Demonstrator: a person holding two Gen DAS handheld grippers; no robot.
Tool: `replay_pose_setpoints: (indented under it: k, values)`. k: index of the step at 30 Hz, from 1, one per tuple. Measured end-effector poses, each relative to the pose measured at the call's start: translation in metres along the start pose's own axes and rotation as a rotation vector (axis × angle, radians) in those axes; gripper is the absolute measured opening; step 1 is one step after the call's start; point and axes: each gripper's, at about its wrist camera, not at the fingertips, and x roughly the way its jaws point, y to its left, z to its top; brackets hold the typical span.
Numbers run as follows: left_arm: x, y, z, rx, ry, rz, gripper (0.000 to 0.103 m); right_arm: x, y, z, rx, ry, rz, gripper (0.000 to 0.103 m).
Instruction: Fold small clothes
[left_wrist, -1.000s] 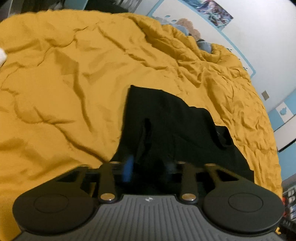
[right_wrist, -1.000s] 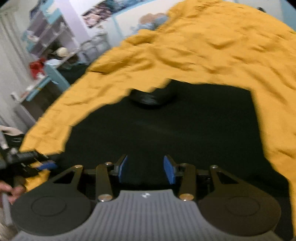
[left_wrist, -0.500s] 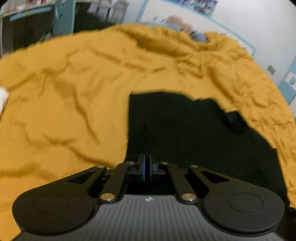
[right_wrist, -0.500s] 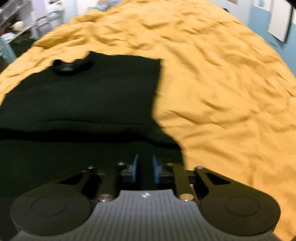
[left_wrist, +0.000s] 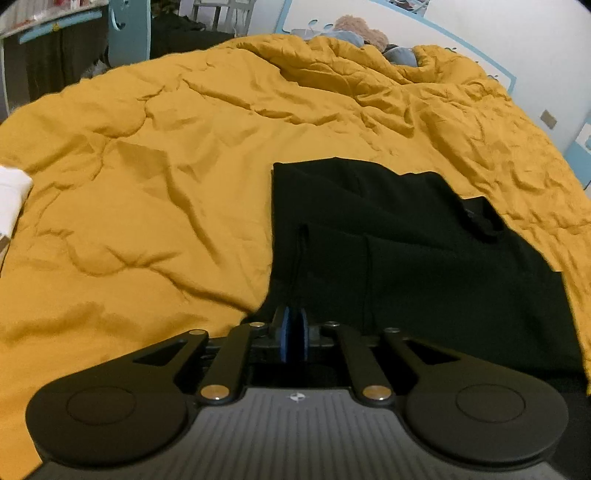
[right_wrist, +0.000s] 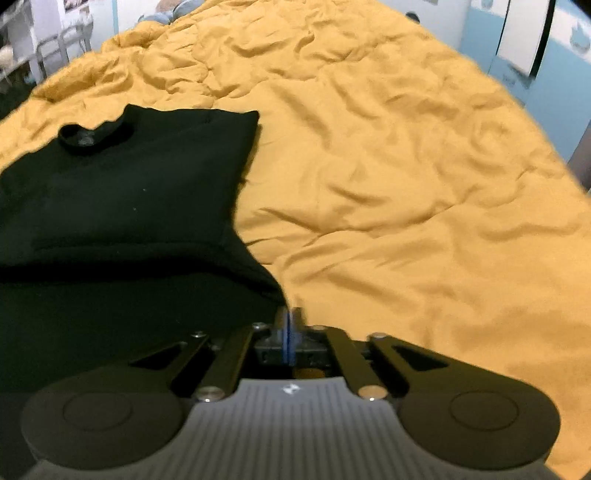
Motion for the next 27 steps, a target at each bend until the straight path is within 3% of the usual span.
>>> replay_pose_setpoints:
  k: [10,14,23,27]
  values:
    - [-0.063,-0.016,-0.012,0.076,0.025,-0.113,0.020,-0.057,-0.016,-0.016,-0.016,0.017,0.135,0.001]
    - [-0.083,-0.031,-0.025,0.138,0.057,-0.150,0.024,-0.080,-0.012,-0.024,-0.078,0.025,0.192,0.017]
    - [-0.129,-0.053,-0.075,0.358,0.115,-0.165,0.038,-0.132,-0.003,-0.058,-0.298,0.061,0.279,0.033]
    - [-0.147,-0.051,-0.096,0.420,0.136,-0.132,0.054,-0.146,-0.010,-0.083,-0.326,0.094,0.281,0.048]
